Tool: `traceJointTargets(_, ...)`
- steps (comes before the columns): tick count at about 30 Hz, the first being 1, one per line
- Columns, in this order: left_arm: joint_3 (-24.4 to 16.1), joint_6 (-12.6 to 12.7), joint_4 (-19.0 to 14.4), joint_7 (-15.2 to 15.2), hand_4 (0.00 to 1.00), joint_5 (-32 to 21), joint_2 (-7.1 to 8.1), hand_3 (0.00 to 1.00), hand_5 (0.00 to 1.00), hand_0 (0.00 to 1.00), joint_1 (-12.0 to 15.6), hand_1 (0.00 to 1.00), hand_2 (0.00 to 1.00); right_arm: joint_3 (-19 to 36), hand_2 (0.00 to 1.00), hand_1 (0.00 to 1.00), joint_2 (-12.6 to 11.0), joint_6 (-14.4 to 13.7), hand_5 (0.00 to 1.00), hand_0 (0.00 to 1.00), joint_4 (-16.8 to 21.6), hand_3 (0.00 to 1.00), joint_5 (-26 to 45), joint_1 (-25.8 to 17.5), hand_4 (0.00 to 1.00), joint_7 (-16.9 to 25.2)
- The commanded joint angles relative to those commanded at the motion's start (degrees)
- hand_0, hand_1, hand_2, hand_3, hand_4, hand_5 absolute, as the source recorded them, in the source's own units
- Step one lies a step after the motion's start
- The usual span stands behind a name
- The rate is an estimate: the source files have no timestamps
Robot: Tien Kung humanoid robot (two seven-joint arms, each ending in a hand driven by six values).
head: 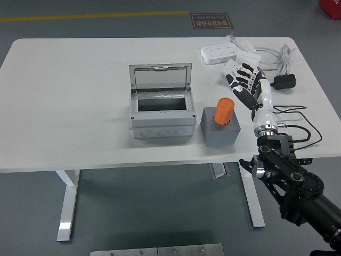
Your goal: Fetch the battery,place it into the box,close the lid of the box
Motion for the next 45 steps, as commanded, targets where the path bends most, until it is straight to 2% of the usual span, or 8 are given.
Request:
traceJointTargets(14,0.77,-0.06,0.00,0.18,0.603,-0.09,-0.27,0.718,0.158,0.624,-0.20,0.776,0.726,-6.71,0.645,0.641,0.68,0.21,0.364,0.665,-0.36,0.744,0.24,-0.02,0.917,-0.44)
traceJointTargets(23,1.98,0.02,0.00,-0.30,0.604,-0.87,0.17,0.718,0.156,0.624,-0.49,0.776,0.727,-6.87,0.634,0.642,0.28,0.64,0.358,0.663,-1.70,0.735,-0.41,-0.09,0.910,-1.06)
traceJointTargets(42,2.34,0.03,0.00,-0.62,0.603,-1.41,0.37,0.717,0.154,0.623,-0.73,0.776,0.729,-7.98,0.613,0.648,-0.24,0.36,0.339,0.668,-1.91,0.716,-0.62,-0.64,0.886,-1.44)
traceJointTargets(43,2.44,0.03,0.00,-0.64,0.602,-1.50,0.37,0.717,0.153,0.622,-0.75,0.775,0.727,-8.09,0.556,0.624,-0.25,0.31,0.258,0.644,-1.92,0.672,-0.63,-0.62,0.807,-1.47)
traceJointTargets(45,2.71,0.04,0.00,-0.71,0.602,-1.75,0.37,0.717,0.153,0.622,-0.79,0.775,0.727,-8.27,0.556,0.624,-0.28,0.20,0.258,0.644,-1.97,0.672,-0.63,-0.60,0.807,-1.51)
